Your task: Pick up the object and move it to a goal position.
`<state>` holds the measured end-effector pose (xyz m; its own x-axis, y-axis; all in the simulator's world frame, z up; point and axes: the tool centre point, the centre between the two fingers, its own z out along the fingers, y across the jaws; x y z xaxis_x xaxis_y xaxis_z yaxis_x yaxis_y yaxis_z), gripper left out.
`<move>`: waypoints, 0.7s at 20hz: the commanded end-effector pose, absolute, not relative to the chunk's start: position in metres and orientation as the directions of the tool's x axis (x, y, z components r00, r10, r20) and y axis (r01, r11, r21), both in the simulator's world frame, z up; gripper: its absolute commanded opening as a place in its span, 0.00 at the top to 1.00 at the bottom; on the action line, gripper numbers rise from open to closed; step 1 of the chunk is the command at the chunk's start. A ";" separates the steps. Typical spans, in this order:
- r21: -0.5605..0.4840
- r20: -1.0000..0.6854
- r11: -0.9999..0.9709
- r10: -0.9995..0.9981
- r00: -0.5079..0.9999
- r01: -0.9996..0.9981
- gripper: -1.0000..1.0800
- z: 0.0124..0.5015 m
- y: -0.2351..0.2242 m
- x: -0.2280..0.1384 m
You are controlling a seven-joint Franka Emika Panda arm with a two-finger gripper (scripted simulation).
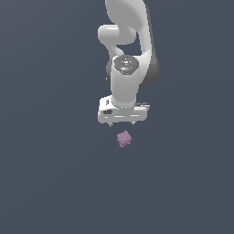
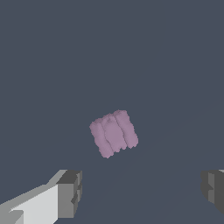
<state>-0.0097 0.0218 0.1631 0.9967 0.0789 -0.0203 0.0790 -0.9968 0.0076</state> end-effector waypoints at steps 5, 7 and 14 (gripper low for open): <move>0.008 -0.019 -0.991 0.134 0.991 0.134 0.04 0.154 0.023 -0.008; 0.007 -0.018 -0.986 0.164 0.986 0.164 0.04 0.149 0.024 -0.007; 0.005 -0.012 -0.950 0.312 0.950 0.312 0.04 0.124 0.030 -0.004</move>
<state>-0.0046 0.0283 0.1302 0.9611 0.2760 -0.0132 0.2761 -0.9611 0.0061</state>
